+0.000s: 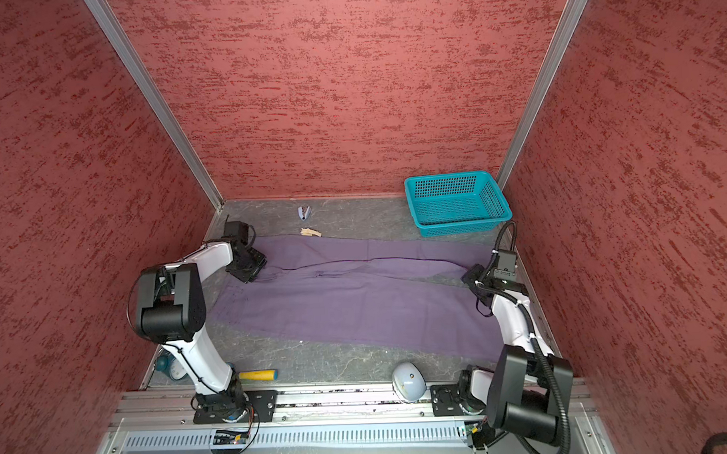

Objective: Fold and stack the trousers

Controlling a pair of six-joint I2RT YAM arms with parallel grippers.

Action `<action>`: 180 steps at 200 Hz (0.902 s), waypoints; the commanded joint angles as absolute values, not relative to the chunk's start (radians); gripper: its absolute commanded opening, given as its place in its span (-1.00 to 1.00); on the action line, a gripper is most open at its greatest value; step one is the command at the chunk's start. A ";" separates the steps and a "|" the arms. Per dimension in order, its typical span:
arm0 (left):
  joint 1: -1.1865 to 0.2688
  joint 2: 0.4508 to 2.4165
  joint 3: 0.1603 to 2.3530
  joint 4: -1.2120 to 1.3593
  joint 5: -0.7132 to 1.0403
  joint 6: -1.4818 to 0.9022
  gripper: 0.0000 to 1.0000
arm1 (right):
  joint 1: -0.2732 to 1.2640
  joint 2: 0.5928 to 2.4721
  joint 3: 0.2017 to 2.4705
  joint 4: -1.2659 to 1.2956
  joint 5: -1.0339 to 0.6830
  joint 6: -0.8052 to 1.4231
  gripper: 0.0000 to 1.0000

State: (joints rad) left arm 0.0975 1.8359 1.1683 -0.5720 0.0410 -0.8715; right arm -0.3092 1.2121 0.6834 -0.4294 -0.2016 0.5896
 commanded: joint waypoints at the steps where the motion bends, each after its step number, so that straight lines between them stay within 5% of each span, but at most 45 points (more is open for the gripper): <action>1: 0.170 1.807 1.089 -0.545 0.050 -0.894 -0.21 | -0.307 1.247 0.705 -0.380 -0.236 0.607 0.45; 58: 0.302 1.697 0.919 -0.523 0.084 -0.850 -0.24 | -0.306 1.348 0.697 -0.247 -0.291 0.729 0.57; 151: 0.279 1.648 0.888 -0.530 0.080 -0.844 -0.25 | -0.242 1.491 0.650 0.033 -0.361 0.974 0.45; 168: 0.281 1.654 0.888 -0.532 0.081 -0.841 -0.25 | -0.233 1.522 0.641 0.077 -0.344 1.004 0.32; 180: 0.284 1.658 0.890 -0.532 0.083 -0.838 -0.25 | -0.233 1.538 0.644 0.080 -0.321 1.003 -0.05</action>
State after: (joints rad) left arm 0.2859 1.6489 0.9169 -0.4702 0.0929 -0.8555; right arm -0.2417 1.5051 0.6563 -0.0147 -0.3389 0.9272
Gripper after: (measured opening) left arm 0.376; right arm 0.609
